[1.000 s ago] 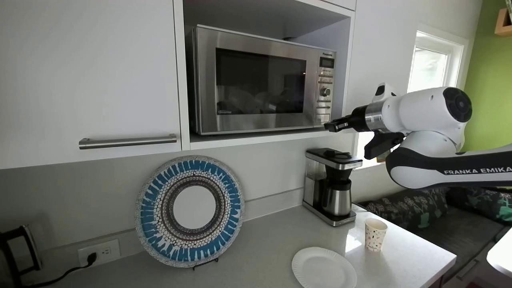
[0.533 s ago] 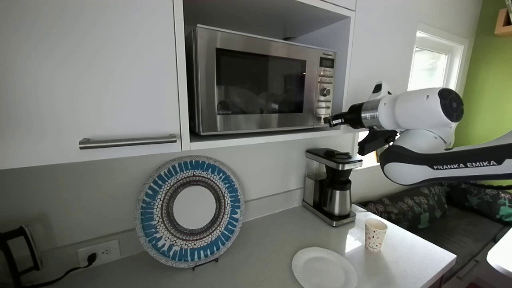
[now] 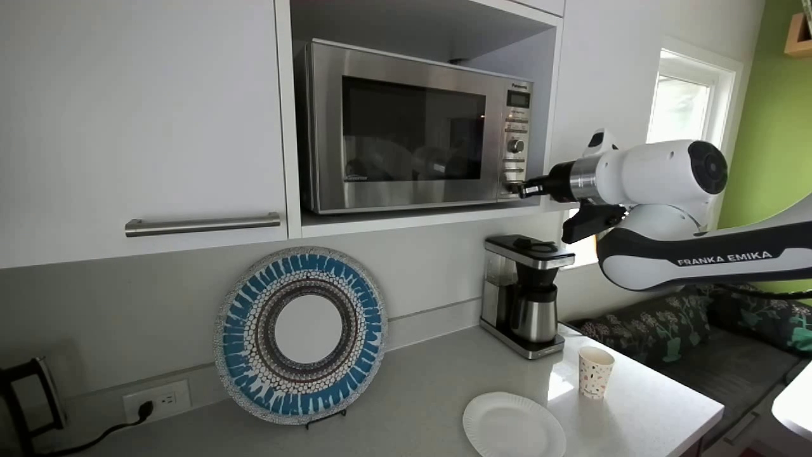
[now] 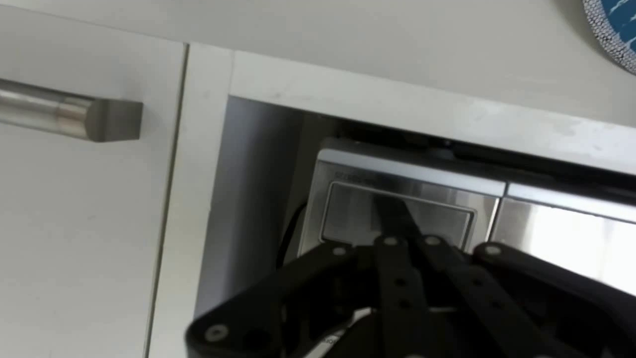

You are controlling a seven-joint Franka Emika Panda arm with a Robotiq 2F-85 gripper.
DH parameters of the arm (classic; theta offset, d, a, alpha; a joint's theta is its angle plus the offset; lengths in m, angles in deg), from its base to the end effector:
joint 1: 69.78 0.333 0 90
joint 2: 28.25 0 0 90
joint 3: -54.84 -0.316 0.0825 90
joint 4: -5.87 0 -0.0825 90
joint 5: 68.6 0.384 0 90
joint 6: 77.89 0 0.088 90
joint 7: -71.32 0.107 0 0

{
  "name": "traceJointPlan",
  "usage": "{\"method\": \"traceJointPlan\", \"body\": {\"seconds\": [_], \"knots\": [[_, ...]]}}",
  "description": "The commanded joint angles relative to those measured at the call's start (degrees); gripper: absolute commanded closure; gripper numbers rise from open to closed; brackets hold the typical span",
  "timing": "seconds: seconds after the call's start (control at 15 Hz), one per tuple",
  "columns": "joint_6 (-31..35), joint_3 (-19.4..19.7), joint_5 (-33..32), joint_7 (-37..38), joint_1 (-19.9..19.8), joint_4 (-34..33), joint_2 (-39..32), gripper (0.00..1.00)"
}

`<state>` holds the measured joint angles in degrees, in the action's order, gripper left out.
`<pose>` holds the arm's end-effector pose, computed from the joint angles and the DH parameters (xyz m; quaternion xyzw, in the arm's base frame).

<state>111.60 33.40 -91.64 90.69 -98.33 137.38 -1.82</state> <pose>0.4584 0.0255 0.6778 0.7562 0.0365 0.6442 0.1084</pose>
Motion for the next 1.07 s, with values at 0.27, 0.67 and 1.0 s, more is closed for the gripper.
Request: {"method": "traceJointPlan", "body": {"seconds": [0.27,0.67,1.0], "knots": [[-0.60,-2.87,3.63,5.03,-2.06,-2.29,-2.03,1.00],[-5.30,-4.47,7.50,10.05,-2.30,-4.85,-3.74,1.00],[-10.00,-7.87,6.72,13.14,-6.37,-9.15,-5.36,1.00]]}}
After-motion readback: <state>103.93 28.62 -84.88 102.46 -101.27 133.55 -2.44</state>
